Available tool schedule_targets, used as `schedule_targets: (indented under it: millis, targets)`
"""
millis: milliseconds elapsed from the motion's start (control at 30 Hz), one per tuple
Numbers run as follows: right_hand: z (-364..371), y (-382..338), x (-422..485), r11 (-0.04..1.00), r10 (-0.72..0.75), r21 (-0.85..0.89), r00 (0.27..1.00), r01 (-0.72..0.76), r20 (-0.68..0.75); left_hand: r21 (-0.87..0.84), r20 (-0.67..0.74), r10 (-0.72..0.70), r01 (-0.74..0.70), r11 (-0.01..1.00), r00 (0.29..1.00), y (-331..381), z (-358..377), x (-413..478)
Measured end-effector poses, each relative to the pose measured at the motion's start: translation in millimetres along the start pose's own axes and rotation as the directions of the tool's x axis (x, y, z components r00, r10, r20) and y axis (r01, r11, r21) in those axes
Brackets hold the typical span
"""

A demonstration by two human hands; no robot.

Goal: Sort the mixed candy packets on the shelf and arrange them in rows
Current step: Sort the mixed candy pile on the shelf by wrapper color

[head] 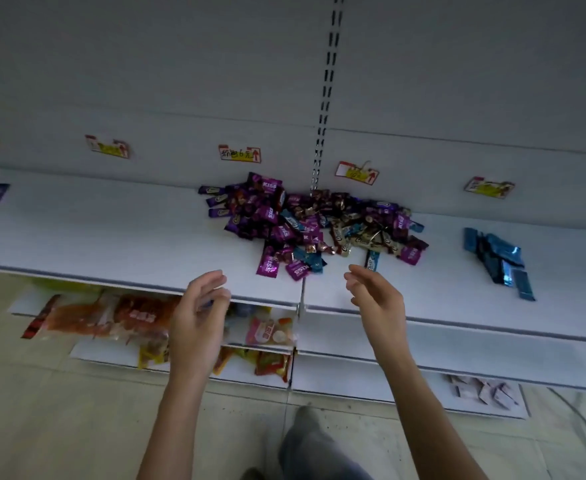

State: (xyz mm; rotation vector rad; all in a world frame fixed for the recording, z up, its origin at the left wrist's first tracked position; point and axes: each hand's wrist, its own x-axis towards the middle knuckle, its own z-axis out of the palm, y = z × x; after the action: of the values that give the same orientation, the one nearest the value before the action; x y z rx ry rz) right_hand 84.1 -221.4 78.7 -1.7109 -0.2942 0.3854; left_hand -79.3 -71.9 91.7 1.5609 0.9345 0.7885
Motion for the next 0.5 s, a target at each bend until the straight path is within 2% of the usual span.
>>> schedule_targets:
  millis: [200, 367, 500]
  targets:
    - [-24.0, -2.8, 51.4, 1.000, 0.000, -0.023, 0.995, -0.003, -0.100, -0.016, 0.091, 0.046, -0.045, 0.999, 0.995, 10.2, 65.7, 42.8]
    - [-35.9, -5.2, 95.6, 0.999, -0.025, -0.042, 0.991, 0.020, -0.129, -0.041, 0.231, 0.106, -0.099, 0.994, 0.967, 10.0, 113.0, 74.5]
    - [-40.3, 5.7, 118.5, 0.994, -0.013, -0.108, 0.991, -0.001, -0.130, 0.023, 0.345, 0.093, -0.107, 0.994, 0.934, -5.6, 143.7, 92.0]
